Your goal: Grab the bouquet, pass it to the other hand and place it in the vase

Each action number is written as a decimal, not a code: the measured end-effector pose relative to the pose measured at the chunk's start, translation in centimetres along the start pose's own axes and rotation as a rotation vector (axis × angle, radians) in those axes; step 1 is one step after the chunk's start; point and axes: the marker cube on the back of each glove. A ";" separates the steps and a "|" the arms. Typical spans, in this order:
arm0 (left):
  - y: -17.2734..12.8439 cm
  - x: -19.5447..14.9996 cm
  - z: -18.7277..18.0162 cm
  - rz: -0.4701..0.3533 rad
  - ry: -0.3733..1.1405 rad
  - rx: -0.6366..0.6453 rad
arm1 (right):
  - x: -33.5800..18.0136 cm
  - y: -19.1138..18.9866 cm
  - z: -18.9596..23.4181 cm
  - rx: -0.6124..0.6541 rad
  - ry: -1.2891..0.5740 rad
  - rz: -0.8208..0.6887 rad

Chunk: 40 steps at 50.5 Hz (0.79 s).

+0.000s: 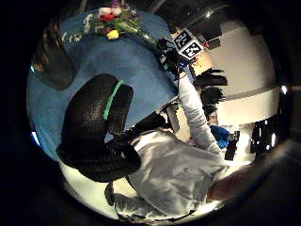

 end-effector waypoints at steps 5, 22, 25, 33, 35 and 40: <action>-0.4 -0.2 0.1 -0.002 0.011 -0.008 | 0.4 -0.6 0.3 0.130 -0.048 -0.002; -1.7 0.8 -1.5 0.015 0.164 -0.042 | 1.7 0.5 -1.6 0.203 -0.475 0.115; -2.6 1.1 -2.3 0.009 0.197 -0.015 | 2.1 0.8 -3.3 0.270 -0.511 0.163; -5.1 2.2 -4.4 0.003 0.237 0.077 | 0.3 2.6 -6.6 0.156 -0.792 0.125; -5.6 2.5 -4.7 0.010 0.245 0.088 | -0.4 2.8 -7.4 0.120 -0.902 0.070; -7.7 4.0 -5.8 0.039 0.357 0.118 | -1.2 2.0 -8.7 0.284 -0.961 0.061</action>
